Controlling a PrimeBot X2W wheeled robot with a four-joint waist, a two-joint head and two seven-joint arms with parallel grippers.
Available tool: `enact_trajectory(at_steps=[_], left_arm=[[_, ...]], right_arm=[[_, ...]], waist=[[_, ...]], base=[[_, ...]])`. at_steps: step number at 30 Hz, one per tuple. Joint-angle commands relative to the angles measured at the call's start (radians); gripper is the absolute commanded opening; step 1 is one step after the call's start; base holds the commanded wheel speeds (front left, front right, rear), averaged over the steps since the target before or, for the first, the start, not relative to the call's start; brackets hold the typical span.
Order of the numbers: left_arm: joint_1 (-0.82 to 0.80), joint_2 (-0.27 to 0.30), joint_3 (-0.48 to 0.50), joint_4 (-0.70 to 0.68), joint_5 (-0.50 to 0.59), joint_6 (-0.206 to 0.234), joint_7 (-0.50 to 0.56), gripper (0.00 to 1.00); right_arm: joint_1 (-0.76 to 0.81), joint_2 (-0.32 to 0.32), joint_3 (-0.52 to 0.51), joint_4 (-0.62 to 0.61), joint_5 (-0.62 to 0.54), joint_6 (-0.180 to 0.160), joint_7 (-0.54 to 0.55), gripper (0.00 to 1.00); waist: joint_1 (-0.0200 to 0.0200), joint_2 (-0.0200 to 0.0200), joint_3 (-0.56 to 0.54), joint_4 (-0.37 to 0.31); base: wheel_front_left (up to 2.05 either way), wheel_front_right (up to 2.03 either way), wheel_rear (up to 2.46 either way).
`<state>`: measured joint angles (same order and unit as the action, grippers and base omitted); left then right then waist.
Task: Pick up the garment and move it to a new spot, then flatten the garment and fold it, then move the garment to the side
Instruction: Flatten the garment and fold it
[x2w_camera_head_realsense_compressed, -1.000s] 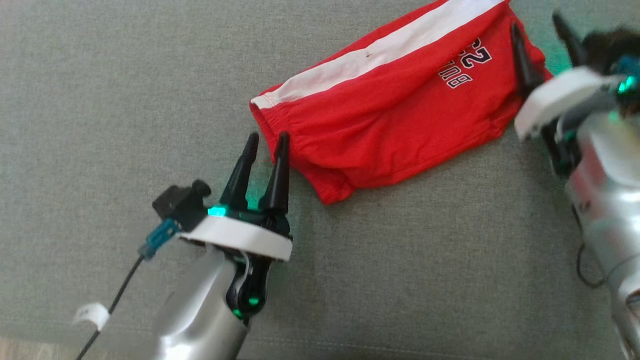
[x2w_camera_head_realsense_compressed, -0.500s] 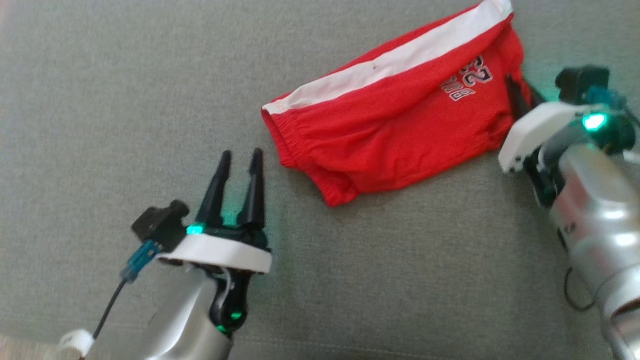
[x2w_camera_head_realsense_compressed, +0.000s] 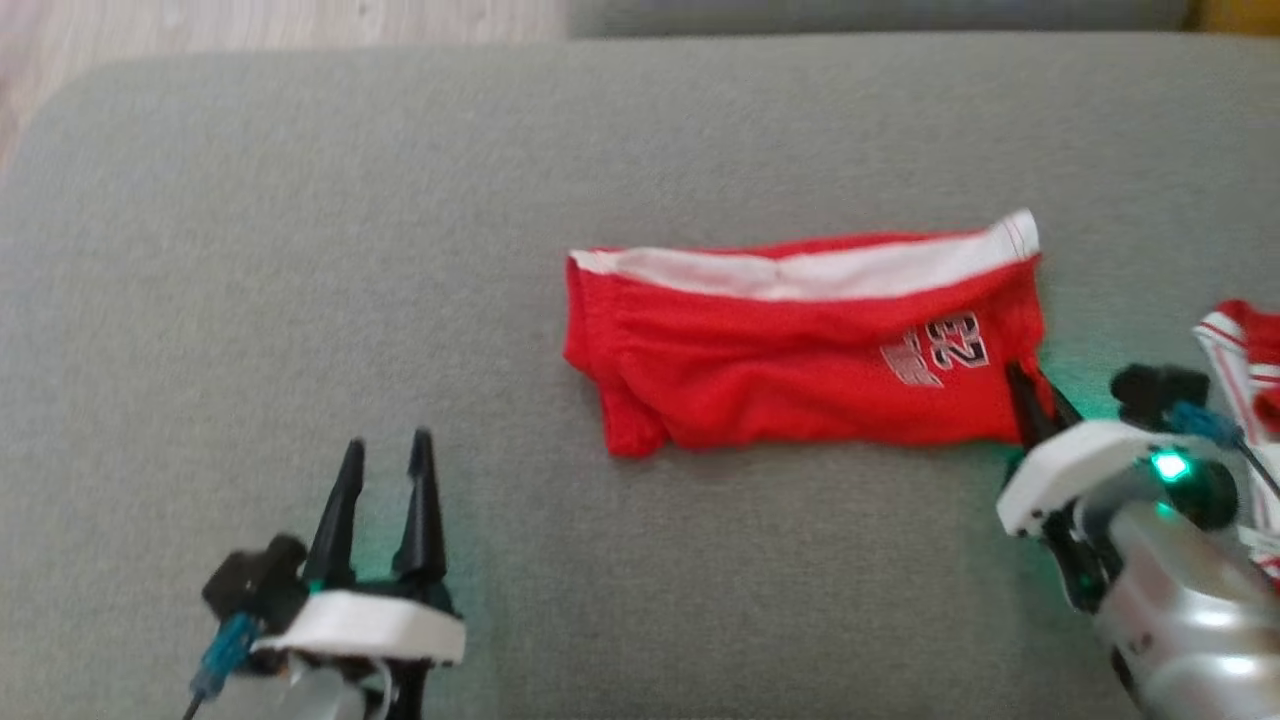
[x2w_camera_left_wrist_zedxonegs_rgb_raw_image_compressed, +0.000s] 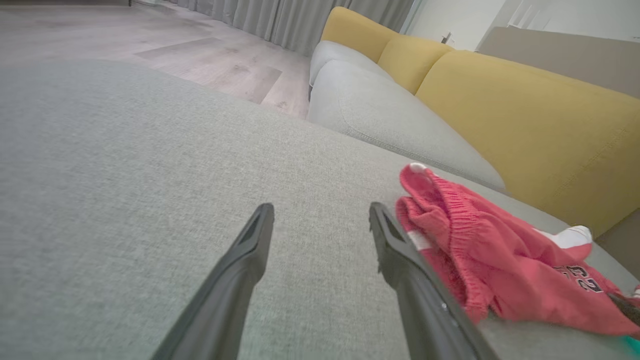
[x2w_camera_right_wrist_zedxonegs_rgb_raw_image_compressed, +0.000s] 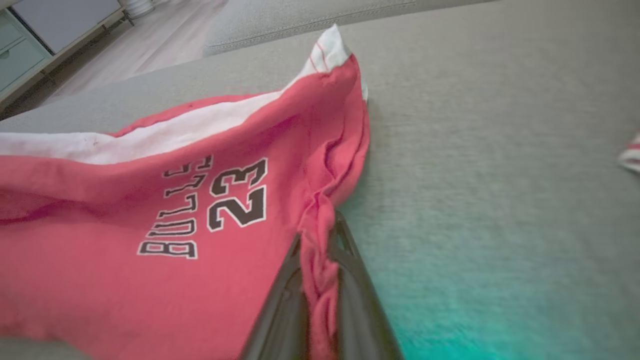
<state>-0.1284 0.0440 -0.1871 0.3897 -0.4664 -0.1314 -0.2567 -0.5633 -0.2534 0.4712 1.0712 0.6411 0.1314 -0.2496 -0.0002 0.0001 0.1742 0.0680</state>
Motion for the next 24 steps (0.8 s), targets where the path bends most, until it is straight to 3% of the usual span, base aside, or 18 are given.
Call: enact_trajectory(at_steps=[1,8,12,18,23,24], left_arm=[[0.001,0.006,0.050,-0.032,0.018,0.008,-0.005,1.00],[0.045,0.006,0.039,-0.036,0.036,0.011,-0.005,1.00],[0.047,0.006,0.018,-0.026,0.028,0.010,-0.005,1.00],[0.056,0.006,-0.006,-0.015,0.012,0.008,-0.005,1.00],[0.068,0.006,-0.017,-0.002,0.009,0.007,-0.005,1.00],[0.071,0.006,-0.020,0.002,0.009,0.006,-0.005,1.00]], right_arm=[[0.015,-0.029,-0.002,-0.041,0.010,-0.001,-0.011,0.00],[0.050,-0.051,-0.103,-0.184,-0.035,-0.001,-0.012,0.00],[0.035,-0.021,-0.129,-0.328,-0.109,-0.001,-0.012,0.00],[0.013,0.088,-0.001,-0.471,-0.148,-0.001,-0.012,0.00],[0.005,0.151,0.149,-0.428,-0.134,-0.001,-0.012,0.00],[0.006,0.162,0.181,-0.396,-0.127,-0.001,-0.008,0.06]], waist=[[0.0002,-0.0001,-0.031,-0.028],[0.0002,-0.0001,-0.047,-0.015],[0.0002,-0.0001,-0.051,0.014],[0.0002,-0.0001,-0.074,0.072],[0.0002,-0.0001,-0.089,0.113],[0.0002,-0.0001,-0.093,0.121]], base=[[0.00,0.00,0.00],[0.00,0.00,0.00],[0.00,0.00,0.00],[0.00,0.00,0.00],[0.00,0.00,0.00],[0.00,0.00,0.00]])
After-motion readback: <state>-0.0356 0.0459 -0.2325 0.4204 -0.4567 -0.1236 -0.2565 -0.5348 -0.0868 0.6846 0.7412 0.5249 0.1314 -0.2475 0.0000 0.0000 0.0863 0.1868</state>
